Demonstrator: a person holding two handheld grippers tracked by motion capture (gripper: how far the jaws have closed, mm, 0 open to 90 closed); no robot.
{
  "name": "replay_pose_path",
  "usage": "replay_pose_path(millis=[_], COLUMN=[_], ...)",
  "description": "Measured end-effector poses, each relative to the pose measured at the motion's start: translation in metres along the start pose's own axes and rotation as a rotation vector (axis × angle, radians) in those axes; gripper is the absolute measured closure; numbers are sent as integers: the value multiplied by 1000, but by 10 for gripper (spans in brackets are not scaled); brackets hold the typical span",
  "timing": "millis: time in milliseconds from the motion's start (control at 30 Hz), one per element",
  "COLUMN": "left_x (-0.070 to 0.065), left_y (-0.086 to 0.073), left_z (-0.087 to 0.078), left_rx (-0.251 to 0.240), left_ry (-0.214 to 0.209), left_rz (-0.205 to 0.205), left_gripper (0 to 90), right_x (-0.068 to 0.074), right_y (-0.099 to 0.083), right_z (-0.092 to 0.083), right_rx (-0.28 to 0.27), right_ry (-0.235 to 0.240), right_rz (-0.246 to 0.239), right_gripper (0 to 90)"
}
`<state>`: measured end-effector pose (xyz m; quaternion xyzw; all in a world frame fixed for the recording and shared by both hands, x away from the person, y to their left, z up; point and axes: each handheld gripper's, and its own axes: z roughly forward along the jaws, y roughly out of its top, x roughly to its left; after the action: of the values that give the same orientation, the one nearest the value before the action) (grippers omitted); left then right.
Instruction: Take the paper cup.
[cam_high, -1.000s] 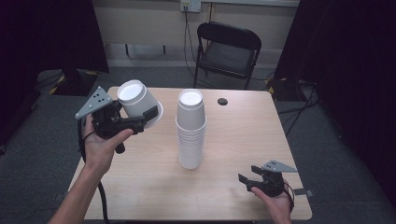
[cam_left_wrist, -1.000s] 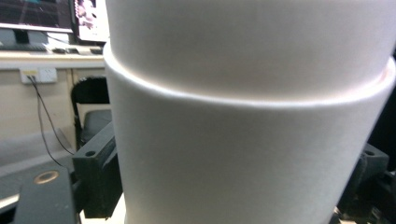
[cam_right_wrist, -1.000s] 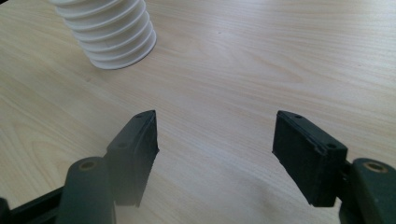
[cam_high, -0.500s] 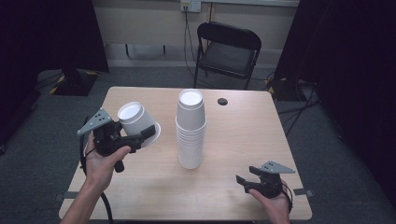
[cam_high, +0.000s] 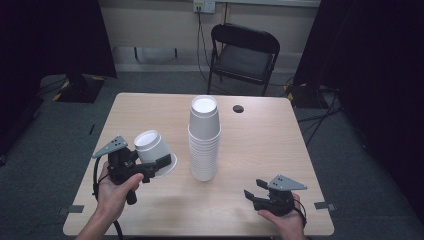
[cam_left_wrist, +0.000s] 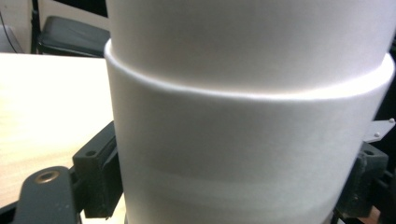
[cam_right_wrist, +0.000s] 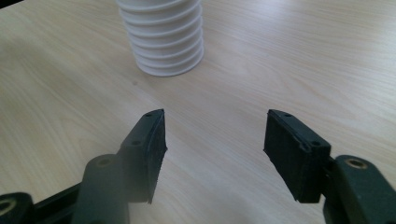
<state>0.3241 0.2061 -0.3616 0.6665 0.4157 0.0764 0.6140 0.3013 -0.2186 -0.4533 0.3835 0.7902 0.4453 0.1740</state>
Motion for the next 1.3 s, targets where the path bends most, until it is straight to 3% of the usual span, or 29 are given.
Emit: replay_pose_path(millis=[267, 333, 500, 700, 1133, 1300], left_x=[-9, -10, -15, -23, -33, -38], left_y=[-24, -27, -32, -35, -30, -23], left_z=[10, 14, 21, 21, 24, 27], left_rx=[43, 54, 73, 77, 64, 53], left_ry=[-32, -64, -76, -92, -140, -165], left_rz=[-41, -31, -44, -51, -122, -154], left_gripper=[153, 153, 153, 153, 154, 155], right_x=[20, 24, 36, 55, 91, 99], right_y=[6, 8, 13, 23, 55, 62], right_z=[-2, -2, -1, 4, 21, 24], right_rx=[-41, -51, -67, -89, -245, -278], right_ry=[45, 56, 83, 124, 212, 208], right_rz=[-46, -56, -80, -112, -161, -173], right_gripper=[434, 439, 465, 502, 570, 579])
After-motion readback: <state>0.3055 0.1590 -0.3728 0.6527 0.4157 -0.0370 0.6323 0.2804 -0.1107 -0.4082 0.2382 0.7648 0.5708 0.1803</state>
